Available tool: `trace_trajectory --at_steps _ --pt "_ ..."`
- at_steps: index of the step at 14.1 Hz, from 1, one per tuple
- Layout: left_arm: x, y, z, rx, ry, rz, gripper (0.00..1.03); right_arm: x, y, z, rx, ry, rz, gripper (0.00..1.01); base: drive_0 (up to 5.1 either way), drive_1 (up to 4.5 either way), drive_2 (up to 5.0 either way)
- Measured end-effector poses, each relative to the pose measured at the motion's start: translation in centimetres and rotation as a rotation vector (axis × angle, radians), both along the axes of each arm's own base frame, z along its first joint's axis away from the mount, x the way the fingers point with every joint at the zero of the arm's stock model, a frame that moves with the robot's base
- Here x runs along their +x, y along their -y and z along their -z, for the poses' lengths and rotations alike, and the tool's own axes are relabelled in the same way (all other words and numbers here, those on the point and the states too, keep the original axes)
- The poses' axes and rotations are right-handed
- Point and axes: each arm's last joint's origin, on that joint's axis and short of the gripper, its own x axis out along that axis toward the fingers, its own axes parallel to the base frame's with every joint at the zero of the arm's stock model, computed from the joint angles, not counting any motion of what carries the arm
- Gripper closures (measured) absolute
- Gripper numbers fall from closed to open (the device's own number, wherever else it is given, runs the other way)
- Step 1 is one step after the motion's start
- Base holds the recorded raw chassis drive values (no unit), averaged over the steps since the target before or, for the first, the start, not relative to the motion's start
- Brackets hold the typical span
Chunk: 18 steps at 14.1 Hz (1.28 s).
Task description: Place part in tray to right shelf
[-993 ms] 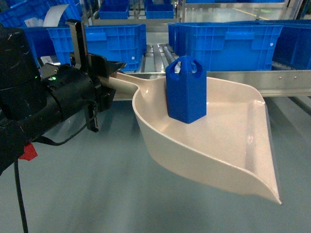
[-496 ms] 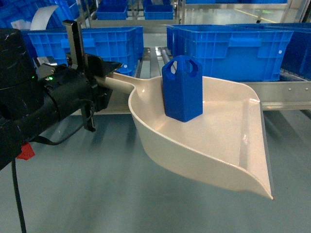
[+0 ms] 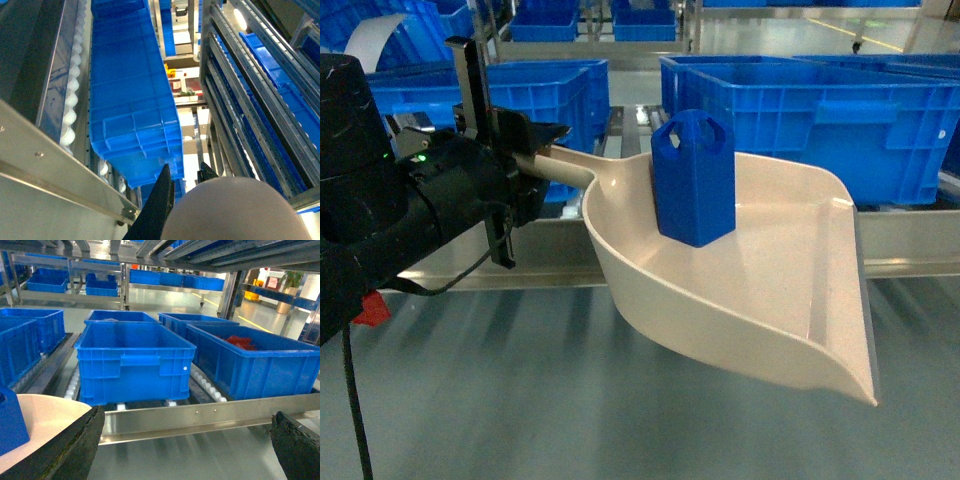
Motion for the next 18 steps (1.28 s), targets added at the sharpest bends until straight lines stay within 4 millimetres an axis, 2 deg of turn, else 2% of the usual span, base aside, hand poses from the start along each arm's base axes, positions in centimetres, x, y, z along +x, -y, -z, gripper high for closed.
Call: trace_trajectory --at_steps 3,18 --pt "0.0 0.0 -0.01 0.0 0.0 0.0 0.91 -0.01 0.01 -0.03 0.002 0.003 0.0 0.03 0.2 4.19 -3.9" --pt "0.05 -0.15 -0.04 0.0 0.002 -0.004 0.91 0.0 0.0 -0.01 0.001 0.001 0.0 0.03 0.0 0.0 0.0"
